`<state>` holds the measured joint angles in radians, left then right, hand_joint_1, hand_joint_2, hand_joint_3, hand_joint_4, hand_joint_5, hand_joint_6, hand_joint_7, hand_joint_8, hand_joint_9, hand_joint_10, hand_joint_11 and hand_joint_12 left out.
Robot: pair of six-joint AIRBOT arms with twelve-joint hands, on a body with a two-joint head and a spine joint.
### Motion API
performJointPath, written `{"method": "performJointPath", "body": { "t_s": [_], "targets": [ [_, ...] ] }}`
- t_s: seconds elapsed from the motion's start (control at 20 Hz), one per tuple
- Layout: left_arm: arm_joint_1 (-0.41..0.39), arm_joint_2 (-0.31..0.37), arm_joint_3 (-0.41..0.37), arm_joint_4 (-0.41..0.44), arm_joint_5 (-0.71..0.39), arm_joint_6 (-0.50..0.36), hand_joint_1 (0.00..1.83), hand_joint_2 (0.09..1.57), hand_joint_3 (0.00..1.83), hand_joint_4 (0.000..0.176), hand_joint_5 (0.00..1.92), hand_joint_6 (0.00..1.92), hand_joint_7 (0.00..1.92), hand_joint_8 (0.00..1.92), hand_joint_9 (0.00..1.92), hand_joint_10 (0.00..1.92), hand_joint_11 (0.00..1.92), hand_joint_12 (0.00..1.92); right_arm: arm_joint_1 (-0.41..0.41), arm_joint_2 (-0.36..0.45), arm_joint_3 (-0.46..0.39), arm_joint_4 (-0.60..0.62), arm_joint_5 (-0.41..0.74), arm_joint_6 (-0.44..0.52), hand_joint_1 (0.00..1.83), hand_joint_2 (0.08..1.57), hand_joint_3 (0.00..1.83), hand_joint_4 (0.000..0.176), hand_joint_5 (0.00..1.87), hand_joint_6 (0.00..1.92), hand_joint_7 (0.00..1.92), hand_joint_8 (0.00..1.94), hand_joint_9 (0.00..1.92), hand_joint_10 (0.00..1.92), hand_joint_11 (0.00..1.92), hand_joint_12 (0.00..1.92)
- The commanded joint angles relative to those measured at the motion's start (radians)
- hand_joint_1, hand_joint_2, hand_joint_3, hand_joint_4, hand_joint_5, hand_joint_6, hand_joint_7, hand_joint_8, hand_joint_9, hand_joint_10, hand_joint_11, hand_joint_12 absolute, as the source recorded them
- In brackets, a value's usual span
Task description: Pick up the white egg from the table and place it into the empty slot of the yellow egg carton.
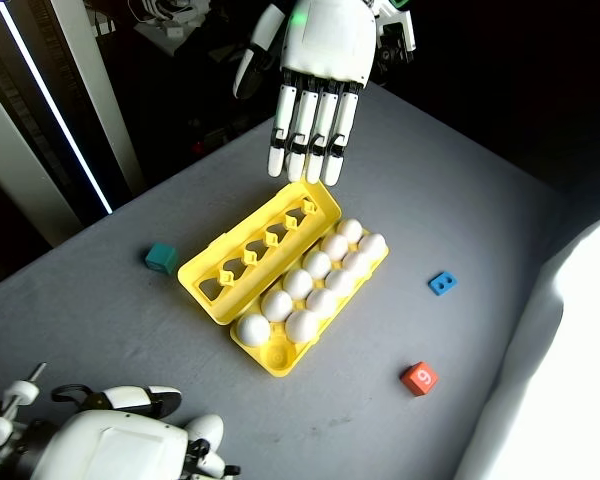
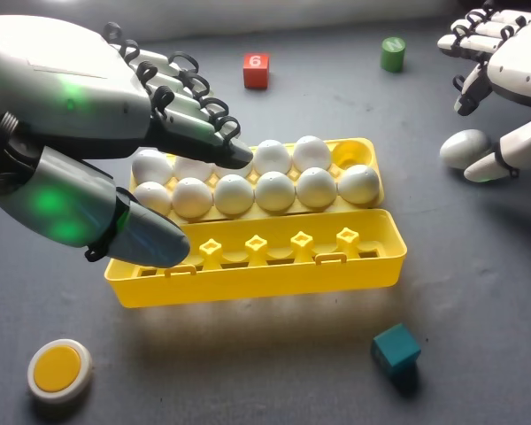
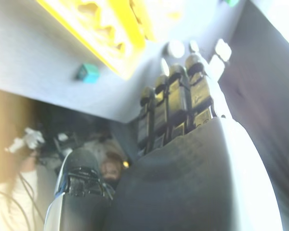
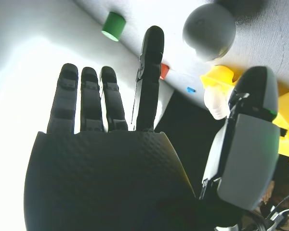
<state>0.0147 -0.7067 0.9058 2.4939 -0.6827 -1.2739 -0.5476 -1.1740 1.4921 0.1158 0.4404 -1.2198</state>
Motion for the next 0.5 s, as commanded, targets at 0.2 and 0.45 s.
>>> {"method": "performJointPath", "body": {
  "t_s": [0.2,0.45],
  "targets": [
    [-0.021,0.001,0.008,-0.038,0.056,-0.001,0.00,1.24,0.00,0.000,0.18,0.00,0.16,0.00,0.13,0.00,0.00,0.25,-0.003,-0.028,0.054,-0.066,0.118,0.091,0.62,0.83,0.02,0.048,0.87,0.03,0.08,0.02,0.00,0.00,0.00,0.00],
    [-0.021,0.001,0.006,-0.038,0.056,-0.001,0.00,1.25,0.00,0.000,0.17,0.00,0.15,0.00,0.12,0.00,0.00,0.24,-0.018,-0.037,0.062,-0.112,0.149,0.132,0.70,0.87,0.01,0.034,0.93,0.03,0.13,0.01,0.00,0.00,0.00,0.00]
  ]
}}
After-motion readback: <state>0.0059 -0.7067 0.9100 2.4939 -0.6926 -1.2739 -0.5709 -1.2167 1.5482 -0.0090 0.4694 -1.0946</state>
